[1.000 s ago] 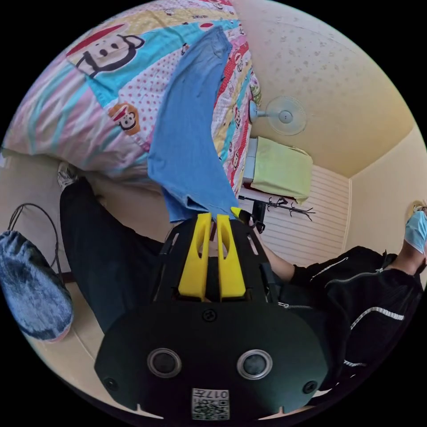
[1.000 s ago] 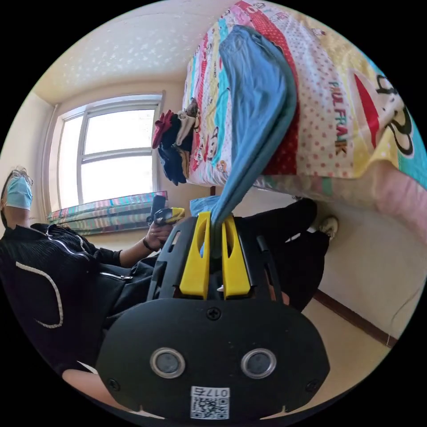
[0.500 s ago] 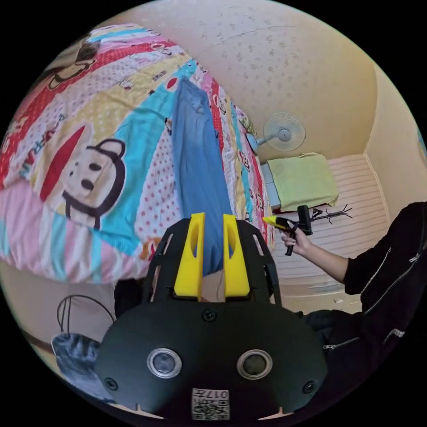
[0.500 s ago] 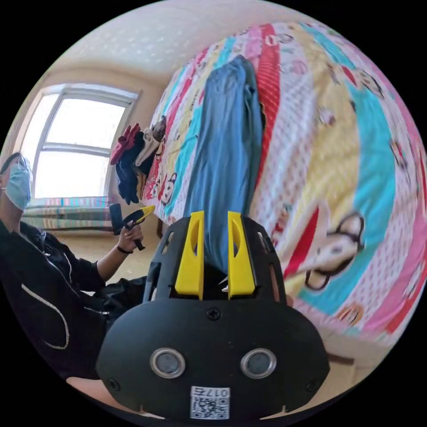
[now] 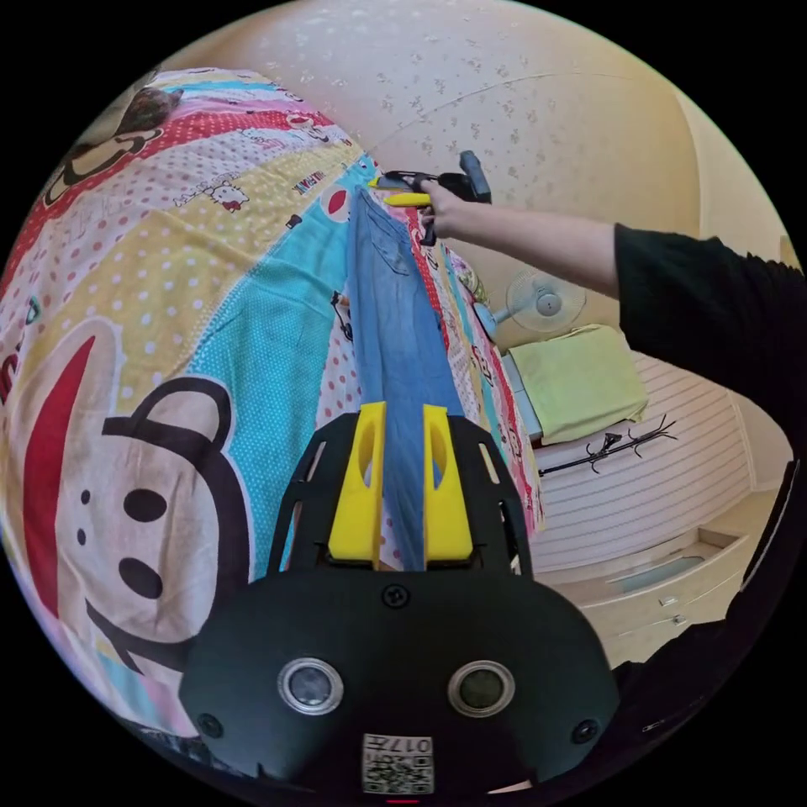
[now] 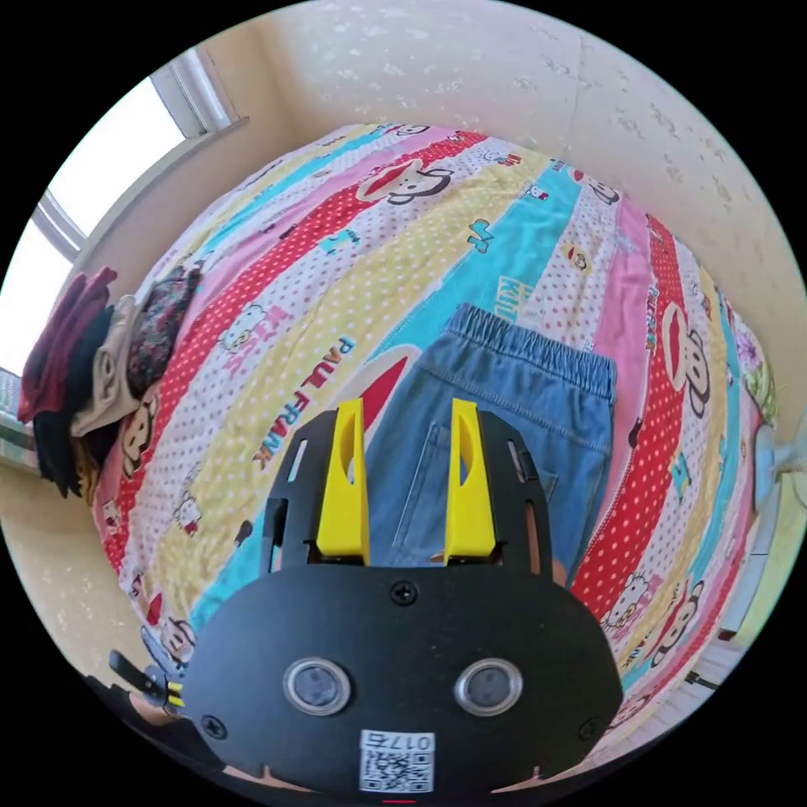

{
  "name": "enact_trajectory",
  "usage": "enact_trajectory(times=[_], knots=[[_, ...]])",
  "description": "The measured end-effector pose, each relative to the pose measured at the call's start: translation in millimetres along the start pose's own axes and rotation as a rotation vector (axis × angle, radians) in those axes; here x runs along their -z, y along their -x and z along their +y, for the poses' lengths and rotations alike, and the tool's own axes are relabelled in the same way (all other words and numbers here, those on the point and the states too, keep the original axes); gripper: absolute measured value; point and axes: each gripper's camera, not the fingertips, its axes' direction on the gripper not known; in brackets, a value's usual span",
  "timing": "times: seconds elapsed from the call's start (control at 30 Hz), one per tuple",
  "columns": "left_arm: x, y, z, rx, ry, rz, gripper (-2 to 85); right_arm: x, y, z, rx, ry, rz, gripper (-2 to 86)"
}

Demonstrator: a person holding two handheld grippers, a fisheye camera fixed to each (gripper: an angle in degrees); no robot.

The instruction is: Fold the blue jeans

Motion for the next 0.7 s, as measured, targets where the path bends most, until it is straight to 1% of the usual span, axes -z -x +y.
enact_trajectory(times=[0.1, 0.17, 0.2, 0.27, 0.3, 0.47, 0.53, 0.6, 0.67, 0.7], knots=[[15.5, -6.1, 18.5, -0.006, 0.005, 0.044, 7.7, -17.9, 22.5, -12.4, -0.026, -0.033, 0.081, 14.0], [23.5, -7.4, 27.6, 0.005, 0.009, 0.081, 7.7, -31.6, 29.5, -16.6, -0.049, -0.006, 0.129, 13.1], [28.0, -8.5, 32.6, 0.011, 0.013, 0.097, 7.6, -41.8, 32.3, -18.8, -0.078, 0.047, 0.212, 12.1], [34.6, -12.1, 38.9, 0.013, 0.017, 0.087, 7.6, -52.0, 36.0, -16.5, -0.091, 0.105, 0.306, 8.5], [39.5, -15.8, 42.4, 0.010, 0.021, 0.072, 7.6, -50.7, 38.7, -10.6, -0.086, 0.093, 0.326, 5.9], [47.9, -33.2, 57.6, -0.006, 0.052, 0.067, 7.9, -27.7, 34.2, 21.9, -0.103, 0.021, 0.306, 2.1], [35.8, -43.8, 65.7, -0.001, 0.123, 0.123, 8.3, -14.7, 25.7, 35.2, -0.110, -0.004, 0.274, 1.6], [26.4, -58.7, 72.5, -0.019, 0.172, 0.133, 8.8, 2.2, 6.7, 55.6, -0.140, -0.038, 0.195, 1.3], [22.6, -77.6, 79.2, -0.055, 0.197, 0.079, 9.9, 14.3, -13.3, 72.7, -0.200, -0.068, 0.117, 1.2], [24.2, -90.5, 83.2, -0.078, 0.196, 0.018, 11.1, 23.1, -28.3, 85.2, -0.253, -0.096, 0.076, 1.1]])
